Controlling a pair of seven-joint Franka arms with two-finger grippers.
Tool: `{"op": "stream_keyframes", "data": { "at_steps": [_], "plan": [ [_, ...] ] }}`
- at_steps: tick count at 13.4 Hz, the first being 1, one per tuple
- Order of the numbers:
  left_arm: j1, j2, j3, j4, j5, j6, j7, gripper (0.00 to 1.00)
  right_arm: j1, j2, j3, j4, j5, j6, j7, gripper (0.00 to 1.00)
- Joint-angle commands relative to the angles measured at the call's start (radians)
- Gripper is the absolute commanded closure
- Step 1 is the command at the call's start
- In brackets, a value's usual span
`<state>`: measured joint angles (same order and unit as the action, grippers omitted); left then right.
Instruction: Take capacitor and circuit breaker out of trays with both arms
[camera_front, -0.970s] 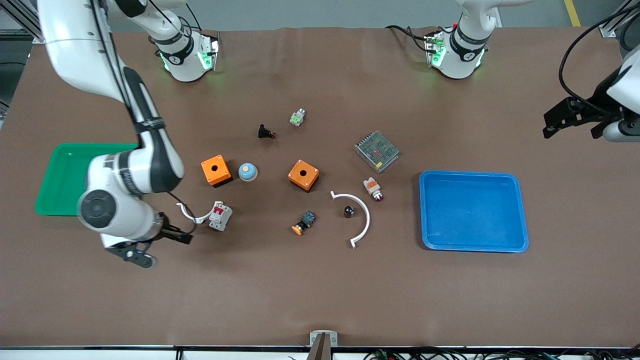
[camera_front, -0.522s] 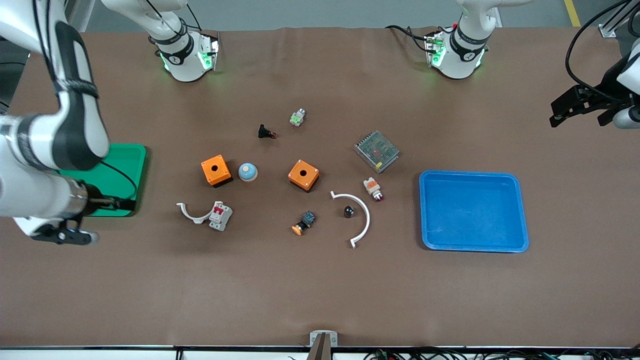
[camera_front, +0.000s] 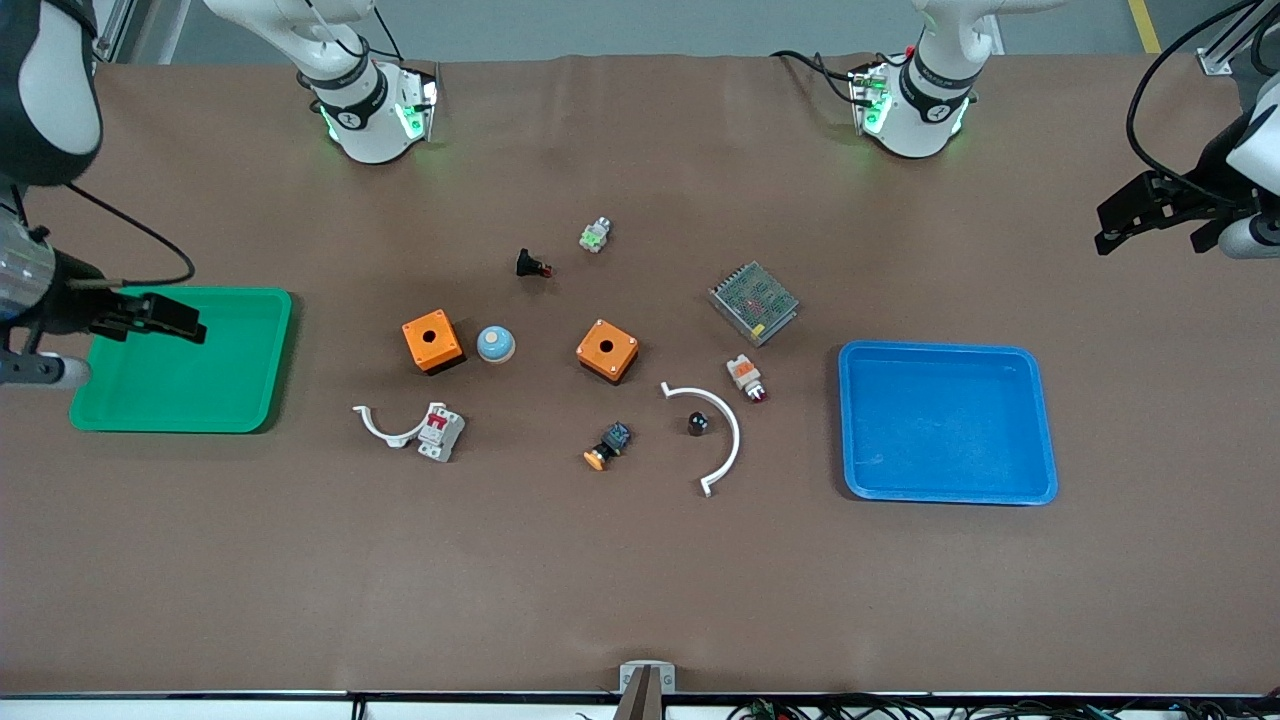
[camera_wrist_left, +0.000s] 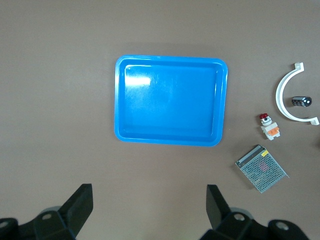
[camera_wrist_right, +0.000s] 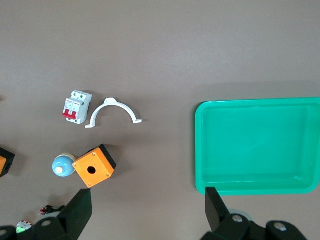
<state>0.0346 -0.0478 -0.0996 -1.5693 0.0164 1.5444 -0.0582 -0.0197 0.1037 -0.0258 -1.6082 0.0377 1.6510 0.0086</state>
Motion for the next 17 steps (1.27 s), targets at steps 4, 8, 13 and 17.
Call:
{"op": "stream_keyframes", "data": {
  "at_steps": [4,8,13,17],
  "plan": [
    [-0.007,-0.001,-0.009,0.003,-0.001,-0.04,-0.005,0.0,-0.048,-0.122,0.014,-0.145,0.096,0.098,-0.025,0.0],
    [-0.005,-0.003,-0.054,0.008,0.005,-0.038,0.011,0.0,-0.075,-0.124,0.014,-0.102,0.096,0.053,-0.025,0.0],
    [0.001,-0.001,-0.055,0.015,0.007,-0.038,0.012,0.0,-0.083,-0.124,0.014,-0.088,0.085,0.047,-0.029,0.0],
    [-0.001,0.011,-0.055,0.035,0.007,-0.04,0.008,0.0,-0.083,-0.124,0.015,-0.012,0.082,0.026,-0.027,0.0]
  ]
}}
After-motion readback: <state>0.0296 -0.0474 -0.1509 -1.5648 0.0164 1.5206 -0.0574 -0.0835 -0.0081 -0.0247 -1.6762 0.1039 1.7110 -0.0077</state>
